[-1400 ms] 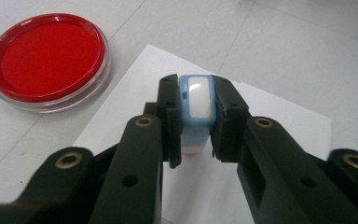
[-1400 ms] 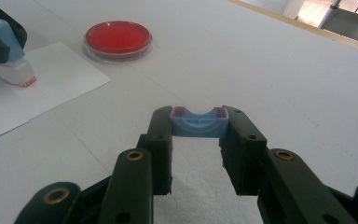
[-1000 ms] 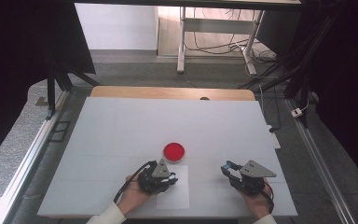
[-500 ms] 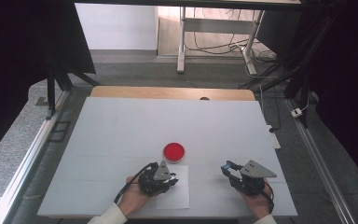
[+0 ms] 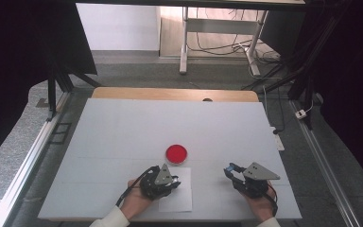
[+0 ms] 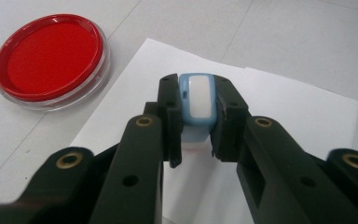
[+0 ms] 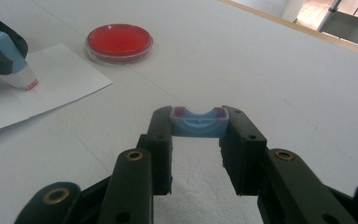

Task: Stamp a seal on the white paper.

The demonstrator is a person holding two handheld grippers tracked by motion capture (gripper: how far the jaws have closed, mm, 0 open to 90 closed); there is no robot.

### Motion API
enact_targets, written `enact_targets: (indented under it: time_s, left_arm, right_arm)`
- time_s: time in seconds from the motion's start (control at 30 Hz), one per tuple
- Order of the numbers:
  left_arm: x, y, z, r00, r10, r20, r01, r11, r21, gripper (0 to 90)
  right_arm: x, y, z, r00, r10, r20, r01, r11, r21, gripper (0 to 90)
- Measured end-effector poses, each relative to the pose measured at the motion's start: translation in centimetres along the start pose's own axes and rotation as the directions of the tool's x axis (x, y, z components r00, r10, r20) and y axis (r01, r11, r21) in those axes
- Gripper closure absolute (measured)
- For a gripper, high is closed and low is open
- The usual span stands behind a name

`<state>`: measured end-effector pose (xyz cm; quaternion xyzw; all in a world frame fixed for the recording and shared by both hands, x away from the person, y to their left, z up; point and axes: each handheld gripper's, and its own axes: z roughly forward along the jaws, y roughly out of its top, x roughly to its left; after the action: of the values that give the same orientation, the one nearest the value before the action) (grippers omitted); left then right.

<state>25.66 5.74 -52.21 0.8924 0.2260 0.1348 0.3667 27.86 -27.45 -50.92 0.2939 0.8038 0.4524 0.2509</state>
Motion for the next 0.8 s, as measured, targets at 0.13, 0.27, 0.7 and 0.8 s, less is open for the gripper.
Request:
enact_targets:
  time_s: [0.13, 0.27, 0.7, 0.8]
  left_arm:
    - [-0.1, -0.2, 0.0, 1.0000, -0.005, -0.002, 0.005, 0.9999, -0.014, 75.9]
    - [0.1, -0.2, 0.0, 0.9999, -0.010, 0.006, 0.010, 0.9998, -0.016, 75.9]
    - [0.8, -0.1, -0.3, 0.9978, -0.047, 0.047, 0.048, 0.9985, -0.027, 75.6]
    - [1.0, -0.1, -0.5, 0.9968, -0.056, 0.058, 0.058, 0.9979, -0.030, 75.6]
  right_arm:
    - [0.0, 0.0, 0.0, 1.0000, 0.001, 0.001, -0.001, 1.0000, -0.001, 64.9]
    - [0.0, 0.0, 0.0, 1.0000, 0.000, 0.000, 0.000, 1.0000, 0.000, 64.8]
    - [-0.1, 0.0, 0.0, 1.0000, 0.000, 0.002, 0.000, 1.0000, 0.001, 64.9]
    - [-0.1, 0.0, 0.0, 1.0000, 0.000, 0.000, 0.000, 1.0000, 0.002, 64.8]
